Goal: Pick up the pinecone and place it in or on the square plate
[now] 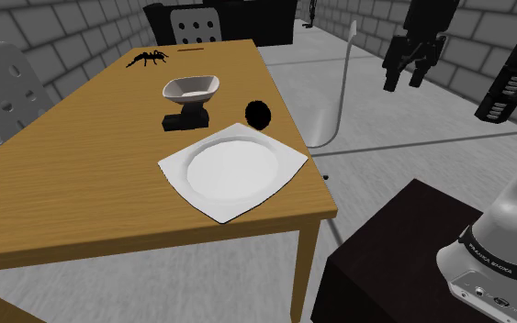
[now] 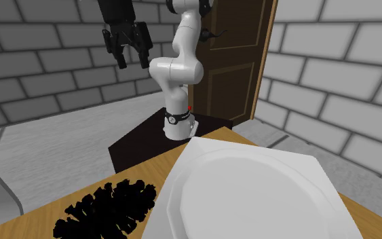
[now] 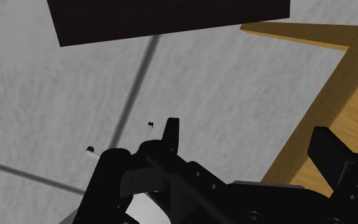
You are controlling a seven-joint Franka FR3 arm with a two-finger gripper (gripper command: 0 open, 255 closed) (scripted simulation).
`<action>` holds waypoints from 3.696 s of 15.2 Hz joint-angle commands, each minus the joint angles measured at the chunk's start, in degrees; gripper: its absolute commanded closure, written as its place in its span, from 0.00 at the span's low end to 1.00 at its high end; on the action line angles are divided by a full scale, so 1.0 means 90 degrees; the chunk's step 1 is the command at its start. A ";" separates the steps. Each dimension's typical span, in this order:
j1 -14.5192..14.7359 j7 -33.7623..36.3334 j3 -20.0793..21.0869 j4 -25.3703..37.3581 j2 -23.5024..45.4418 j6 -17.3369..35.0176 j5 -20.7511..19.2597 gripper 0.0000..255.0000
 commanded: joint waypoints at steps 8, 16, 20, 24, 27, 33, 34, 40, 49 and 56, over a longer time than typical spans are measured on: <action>0.0123 0.0590 0.0467 0.1028 0.1782 0.0687 0.0263 0.00; 0.0203 0.1288 0.0867 0.2687 0.3852 0.1020 0.0260 0.00; 0.0269 0.1651 0.1002 0.3730 0.4916 0.0994 0.0153 0.00; 0.0372 0.2009 0.1089 0.4963 0.6028 0.0819 -0.0001 0.00; 0.0484 0.2264 0.1119 0.6065 0.6925 0.0569 -0.0131 0.00; 0.0647 0.2511 0.1117 0.7293 0.7966 0.0331 -0.0266 0.00; 0.0649 0.2507 0.1118 0.7180 0.7947 0.0426 -0.0263 0.00; 0.0658 0.2494 0.1124 0.6713 0.7894 0.0842 -0.0253 0.00; 0.0657 0.2490 0.1122 0.6725 0.7908 0.0843 -0.0255 1.00; 0.0659 0.2494 0.1123 0.6713 0.7895 0.0842 -0.0253 1.00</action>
